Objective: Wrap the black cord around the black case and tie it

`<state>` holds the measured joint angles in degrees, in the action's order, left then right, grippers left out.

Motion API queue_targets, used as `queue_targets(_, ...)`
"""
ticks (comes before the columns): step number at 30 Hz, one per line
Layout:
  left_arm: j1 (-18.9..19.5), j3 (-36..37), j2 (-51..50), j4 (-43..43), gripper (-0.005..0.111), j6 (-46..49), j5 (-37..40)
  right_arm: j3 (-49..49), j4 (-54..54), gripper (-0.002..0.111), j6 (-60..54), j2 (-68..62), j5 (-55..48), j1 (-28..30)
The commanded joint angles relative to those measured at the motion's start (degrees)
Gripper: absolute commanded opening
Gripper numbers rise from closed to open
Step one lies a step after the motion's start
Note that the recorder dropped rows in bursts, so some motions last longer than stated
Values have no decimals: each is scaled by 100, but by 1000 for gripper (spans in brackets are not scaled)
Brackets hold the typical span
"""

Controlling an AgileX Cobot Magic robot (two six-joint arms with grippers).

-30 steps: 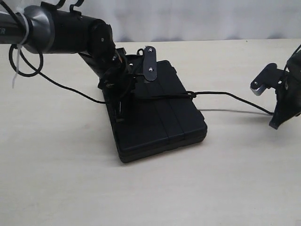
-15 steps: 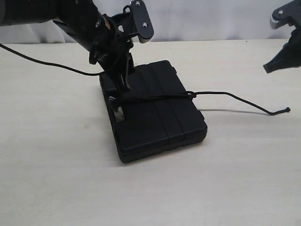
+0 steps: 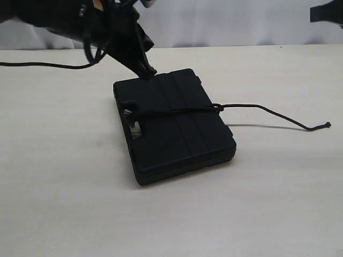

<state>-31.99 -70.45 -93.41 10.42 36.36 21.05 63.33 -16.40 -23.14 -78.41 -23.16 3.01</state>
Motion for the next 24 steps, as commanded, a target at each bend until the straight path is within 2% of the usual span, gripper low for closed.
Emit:
queue_targets(1, 13, 656, 927, 124, 0, -189, -946, -4, -434, 4, -217, 306, -31, 16)
queue_targets(6, 13, 1365, 1991, 124, 0, -213, -1505, -4, -959, 4, -493, 725, -131, 16)
queue_targets(12, 13, 2333, 3332, 124, 0, -524, -2525, -15, -1800, 4, -1112, 1379, -388, 16)
queue_targets(19, 13, 2849, 4589, 411, 0, -524, -2642, -73, -2202, 4, -1361, 2307, -704, 16)
queue_targets(24, 13, 3305, 5227, 619, 0, -571, -2926, -546, -2525, 4, -1374, 3217, -274, 16)
